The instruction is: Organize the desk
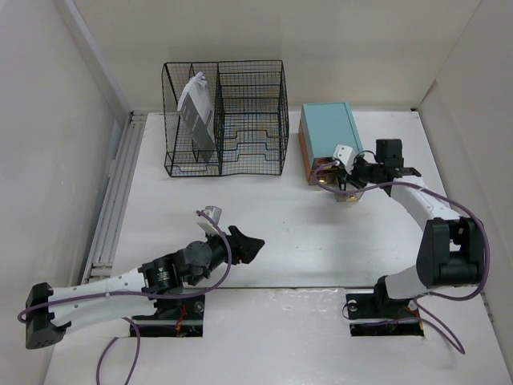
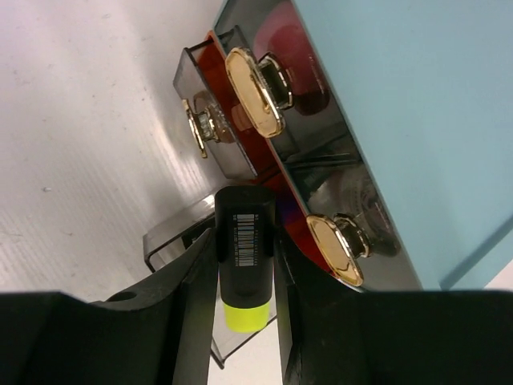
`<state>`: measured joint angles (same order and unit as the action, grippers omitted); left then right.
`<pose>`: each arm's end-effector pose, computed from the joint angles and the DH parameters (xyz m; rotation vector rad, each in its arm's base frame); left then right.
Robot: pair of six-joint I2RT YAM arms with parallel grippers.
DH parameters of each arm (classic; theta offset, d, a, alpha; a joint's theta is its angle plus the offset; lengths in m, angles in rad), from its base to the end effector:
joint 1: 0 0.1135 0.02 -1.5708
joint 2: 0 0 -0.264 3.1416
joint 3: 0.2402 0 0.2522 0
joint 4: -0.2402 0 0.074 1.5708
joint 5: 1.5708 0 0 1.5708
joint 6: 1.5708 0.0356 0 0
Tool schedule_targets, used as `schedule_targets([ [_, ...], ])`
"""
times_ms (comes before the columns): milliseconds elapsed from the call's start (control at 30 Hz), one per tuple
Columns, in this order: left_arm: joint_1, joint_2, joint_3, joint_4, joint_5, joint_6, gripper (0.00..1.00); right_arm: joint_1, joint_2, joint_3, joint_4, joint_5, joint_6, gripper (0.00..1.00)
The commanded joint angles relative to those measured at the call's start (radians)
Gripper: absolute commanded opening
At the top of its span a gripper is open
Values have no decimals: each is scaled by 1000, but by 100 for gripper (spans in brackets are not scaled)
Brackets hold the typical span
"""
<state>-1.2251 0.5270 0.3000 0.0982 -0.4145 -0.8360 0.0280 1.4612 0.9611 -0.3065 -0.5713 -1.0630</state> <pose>0.0642 -0.1360 0.2359 0.0217 1.8359 -1.1655 0.3061 0.0278 0.2361 -1.3702 1.7547 0.1248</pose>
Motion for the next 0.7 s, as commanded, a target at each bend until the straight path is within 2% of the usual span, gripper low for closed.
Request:
schedule_targets([
  [0, -5, -12, 14, 17, 3, 12, 72, -28, 11, 39, -62, -25, -26, 10],
  [100, -5, -12, 14, 17, 3, 12, 72, -28, 22, 48, -62, -35, -26, 17],
  [167, -5, -12, 14, 17, 3, 3, 72, -28, 31, 48, -71, -35, -26, 26],
  [200, -5, -12, 14, 17, 3, 3, 72, -28, 31, 48, -71, -35, -26, 51],
  [233, -5, -12, 14, 17, 3, 3, 72, -28, 31, 48, -71, -35, -26, 56],
  [267, -5, -12, 14, 17, 3, 3, 72, -28, 31, 48, -81, -35, -26, 56],
  [333, -5, -12, 14, 17, 3, 3, 72, -39, 18, 48, -82, -58, -16, 64],
  [433, -5, -2, 14, 17, 3, 3, 72, -39, -10, 39, -72, -58, -5, 65],
  [500, -5, -2, 14, 17, 3, 3, 72, -39, -35, 39, -72, -68, 9, 59],
  [533, -5, -2, 14, 17, 3, 3, 72, -48, -54, 39, -72, -81, 21, 39],
  [600, -5, -2, 14, 17, 3, 3, 72, -48, -76, 30, -60, -81, 31, 14],
  [633, -5, -2, 14, 17, 3, 3, 72, -48, -88, 30, -60, -81, 31, 3],
  [667, -5, -2, 14, 17, 3, 3, 72, -48, -108, 30, -60, -93, 31, 0],
])
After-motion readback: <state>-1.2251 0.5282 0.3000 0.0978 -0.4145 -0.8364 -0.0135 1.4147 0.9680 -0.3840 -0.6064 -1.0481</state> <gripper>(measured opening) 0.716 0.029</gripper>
